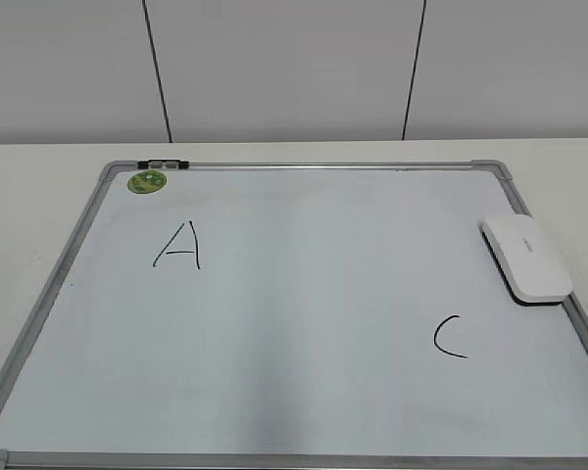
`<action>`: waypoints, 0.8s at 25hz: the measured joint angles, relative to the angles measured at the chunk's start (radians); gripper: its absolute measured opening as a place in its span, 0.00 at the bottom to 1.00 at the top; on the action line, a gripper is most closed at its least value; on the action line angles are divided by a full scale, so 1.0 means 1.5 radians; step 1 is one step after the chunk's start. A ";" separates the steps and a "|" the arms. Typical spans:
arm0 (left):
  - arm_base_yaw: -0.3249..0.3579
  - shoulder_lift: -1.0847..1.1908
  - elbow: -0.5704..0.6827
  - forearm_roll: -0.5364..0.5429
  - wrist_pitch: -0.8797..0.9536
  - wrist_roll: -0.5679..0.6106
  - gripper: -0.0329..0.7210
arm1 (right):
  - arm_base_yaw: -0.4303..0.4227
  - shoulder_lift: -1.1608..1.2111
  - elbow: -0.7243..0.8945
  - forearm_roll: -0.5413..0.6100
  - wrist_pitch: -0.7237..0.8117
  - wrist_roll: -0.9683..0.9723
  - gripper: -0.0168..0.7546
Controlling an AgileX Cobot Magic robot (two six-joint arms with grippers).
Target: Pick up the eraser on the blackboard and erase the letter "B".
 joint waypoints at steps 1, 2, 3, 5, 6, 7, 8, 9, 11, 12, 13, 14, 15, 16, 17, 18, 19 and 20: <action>0.000 -0.003 0.001 0.000 0.002 0.000 0.61 | 0.000 0.000 0.001 0.000 0.000 0.000 0.74; 0.000 -0.004 0.002 0.000 0.004 0.001 0.61 | 0.000 0.000 0.001 0.000 -0.001 0.000 0.74; 0.000 -0.004 0.003 0.000 0.004 0.006 0.61 | 0.000 0.000 0.001 0.000 -0.001 0.000 0.74; 0.000 -0.004 0.004 -0.005 0.005 0.013 0.61 | 0.000 0.000 0.001 0.000 -0.001 0.000 0.74; 0.000 -0.004 0.004 -0.005 0.005 0.015 0.61 | 0.000 0.000 0.001 0.000 -0.001 0.000 0.74; 0.000 -0.004 0.004 -0.007 0.005 0.015 0.61 | 0.000 0.000 0.001 0.000 -0.002 0.000 0.74; 0.000 -0.004 0.004 -0.010 0.005 0.015 0.61 | 0.000 0.000 0.001 0.000 -0.002 0.000 0.74; 0.000 -0.004 0.004 -0.019 0.009 0.017 0.61 | 0.000 0.000 0.001 0.000 -0.002 0.001 0.74; 0.000 -0.004 0.004 -0.026 0.010 0.017 0.61 | 0.000 0.000 0.001 0.000 -0.003 0.001 0.74; 0.000 -0.004 0.004 -0.028 0.011 0.017 0.61 | 0.000 0.000 0.001 0.000 -0.003 0.001 0.74; 0.000 -0.004 0.004 -0.029 0.011 0.017 0.61 | 0.000 0.000 0.001 0.000 -0.003 0.001 0.74; 0.000 -0.004 0.004 -0.029 0.011 0.017 0.61 | 0.000 0.000 0.001 0.000 -0.003 0.001 0.74; 0.000 -0.004 0.004 -0.029 0.011 0.017 0.61 | 0.000 0.000 0.001 0.000 -0.003 0.001 0.74; 0.000 -0.004 0.004 -0.030 0.011 0.017 0.61 | 0.000 0.000 0.001 0.000 -0.004 0.001 0.74; 0.000 -0.004 0.004 -0.030 0.012 0.017 0.61 | 0.000 0.000 0.001 0.000 -0.004 0.001 0.74; 0.000 -0.004 0.004 -0.030 0.012 0.017 0.61 | 0.000 0.000 0.001 0.000 -0.004 0.001 0.74; 0.000 -0.004 0.004 -0.030 0.012 0.018 0.61 | 0.000 0.000 0.001 0.000 -0.004 0.001 0.74; 0.000 -0.004 0.004 -0.030 0.012 0.018 0.61 | 0.000 0.000 0.001 0.000 -0.004 0.001 0.74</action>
